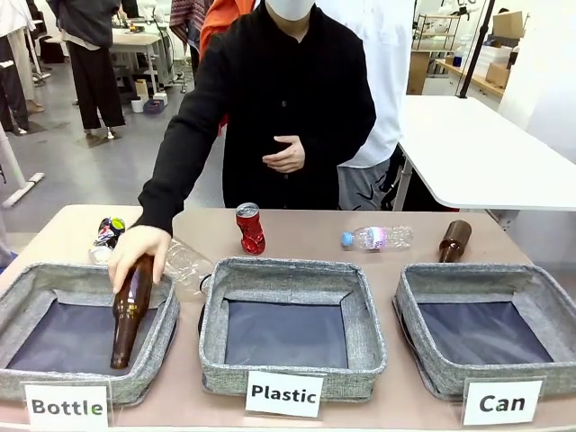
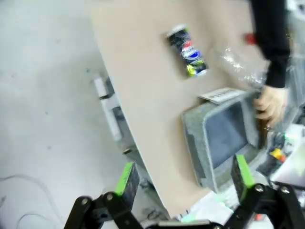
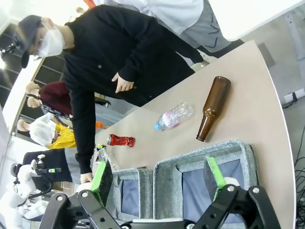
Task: Sort the can waste into the basket.
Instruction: Pick up the can waste from the table and place it in the right Fabric basket.
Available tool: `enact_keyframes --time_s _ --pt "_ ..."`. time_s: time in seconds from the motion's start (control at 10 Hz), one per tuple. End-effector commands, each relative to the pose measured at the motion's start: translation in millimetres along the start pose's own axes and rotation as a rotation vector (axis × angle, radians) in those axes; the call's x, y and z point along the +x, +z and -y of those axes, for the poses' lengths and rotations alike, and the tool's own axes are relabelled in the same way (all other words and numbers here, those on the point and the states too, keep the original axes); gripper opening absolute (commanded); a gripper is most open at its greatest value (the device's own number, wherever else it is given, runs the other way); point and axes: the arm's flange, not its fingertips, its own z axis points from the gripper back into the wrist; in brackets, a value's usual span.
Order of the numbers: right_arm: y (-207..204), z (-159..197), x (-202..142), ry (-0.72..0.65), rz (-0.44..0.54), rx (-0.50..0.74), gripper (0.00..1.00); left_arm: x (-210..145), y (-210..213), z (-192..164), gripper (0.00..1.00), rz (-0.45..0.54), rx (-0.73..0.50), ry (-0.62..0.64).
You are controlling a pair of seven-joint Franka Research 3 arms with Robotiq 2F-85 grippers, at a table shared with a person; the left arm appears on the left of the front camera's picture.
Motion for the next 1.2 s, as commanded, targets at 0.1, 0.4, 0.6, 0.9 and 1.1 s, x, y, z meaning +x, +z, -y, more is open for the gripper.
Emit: enact_keyframes --time_s 0.1,0.4,0.6,0.9,1.1 --pt "1 1 3 0.021 0.013 0.027 1.0 6 -6 -47 1.0 0.044 -0.217 0.035" --pt "1 1 3 0.021 0.013 0.027 1.0 -12 -2 -46 1.0 0.068 -0.256 0.033" --pt "1 1 3 0.021 0.013 0.027 1.0 -17 -12 -12 1.0 0.037 -0.262 0.065" --pt "1 1 3 0.021 0.013 0.027 1.0 -3 -71 71 1.0 -0.083 -0.133 0.02" --pt "1 1 3 0.021 0.013 0.027 1.0 20 -138 112 1.0 -0.032 0.048 0.075"
